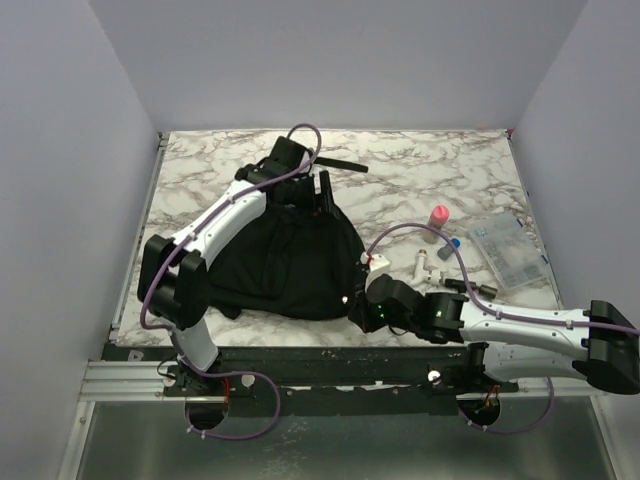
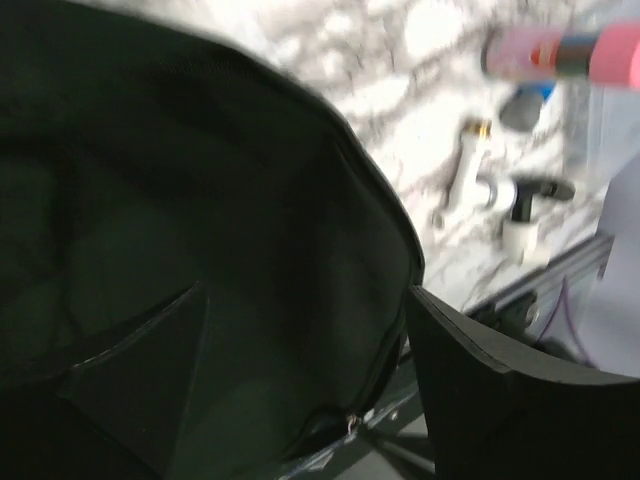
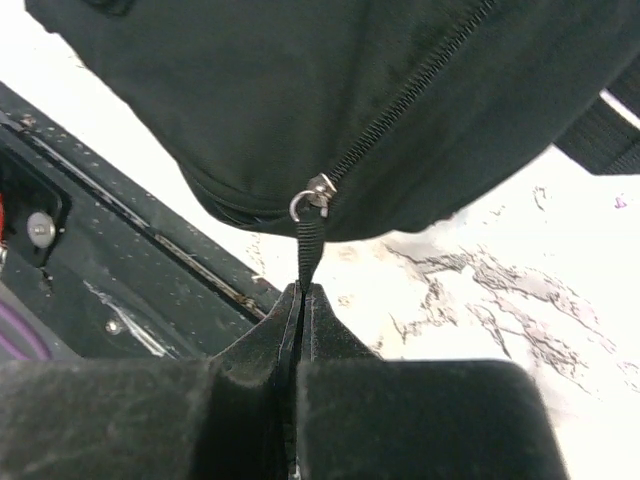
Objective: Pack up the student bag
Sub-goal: Zip the student bag at the center of the board.
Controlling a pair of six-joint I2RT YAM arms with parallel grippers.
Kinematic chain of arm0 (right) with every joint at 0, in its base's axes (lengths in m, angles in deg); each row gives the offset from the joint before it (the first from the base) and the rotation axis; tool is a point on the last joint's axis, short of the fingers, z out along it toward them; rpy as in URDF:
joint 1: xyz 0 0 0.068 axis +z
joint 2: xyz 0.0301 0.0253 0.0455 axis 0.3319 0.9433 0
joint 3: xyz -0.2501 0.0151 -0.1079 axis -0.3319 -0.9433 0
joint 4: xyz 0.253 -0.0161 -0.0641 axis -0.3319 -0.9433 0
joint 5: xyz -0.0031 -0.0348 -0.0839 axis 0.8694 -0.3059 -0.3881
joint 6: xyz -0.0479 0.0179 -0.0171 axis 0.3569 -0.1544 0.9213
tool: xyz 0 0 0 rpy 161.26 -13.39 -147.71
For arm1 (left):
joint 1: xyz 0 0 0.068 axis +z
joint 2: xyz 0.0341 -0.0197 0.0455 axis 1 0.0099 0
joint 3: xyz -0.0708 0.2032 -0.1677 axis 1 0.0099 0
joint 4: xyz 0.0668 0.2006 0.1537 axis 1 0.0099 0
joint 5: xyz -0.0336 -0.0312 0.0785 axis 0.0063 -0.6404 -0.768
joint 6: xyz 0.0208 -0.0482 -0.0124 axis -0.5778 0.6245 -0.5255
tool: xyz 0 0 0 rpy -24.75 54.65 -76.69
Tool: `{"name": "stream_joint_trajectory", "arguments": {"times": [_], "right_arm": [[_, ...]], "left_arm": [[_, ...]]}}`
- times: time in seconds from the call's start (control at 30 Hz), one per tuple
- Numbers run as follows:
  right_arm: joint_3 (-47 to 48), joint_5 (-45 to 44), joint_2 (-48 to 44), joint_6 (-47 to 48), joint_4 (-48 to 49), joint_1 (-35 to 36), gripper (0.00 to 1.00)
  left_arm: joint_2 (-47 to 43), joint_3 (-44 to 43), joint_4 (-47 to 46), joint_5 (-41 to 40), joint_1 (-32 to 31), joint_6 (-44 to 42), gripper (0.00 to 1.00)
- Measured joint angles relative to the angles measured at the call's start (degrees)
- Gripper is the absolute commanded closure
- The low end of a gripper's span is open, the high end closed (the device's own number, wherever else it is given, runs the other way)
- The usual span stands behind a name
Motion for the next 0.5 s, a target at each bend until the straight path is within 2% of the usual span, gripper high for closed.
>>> {"name": "stream_joint_trajectory", "arguments": {"times": [0.17, 0.3, 0.37, 0.4, 0.5], "right_arm": [[-4.6, -1.2, -2.3, -2.2, 1.5, 0.0, 1.0], [-7.0, -1.6, -5.9, -3.9, 2.4, 0.0, 1.0], [-7.0, -1.8, -6.7, -4.5, 2.8, 0.0, 1.0], [-7.0, -1.9, -6.9, -4.7, 2.8, 0.0, 1.0], [-7.0, -2.1, -7.0, -4.8, 2.8, 0.0, 1.0]], "left_arm": [[-6.3, 9.6, -0.7, 1.4, -7.4, -2.4, 0.19], [-6.1, 13.6, -0.8, 1.1, -15.7, -3.7, 0.23], [-4.9, 14.0, -0.7, 0.8, -17.7, -3.9, 0.26], [-4.2, 13.9, -0.9, 0.6, -18.3, -4.0, 0.3], [-1.1, 12.7, -0.7, 0.0, -18.8, -4.3, 0.57]]}}
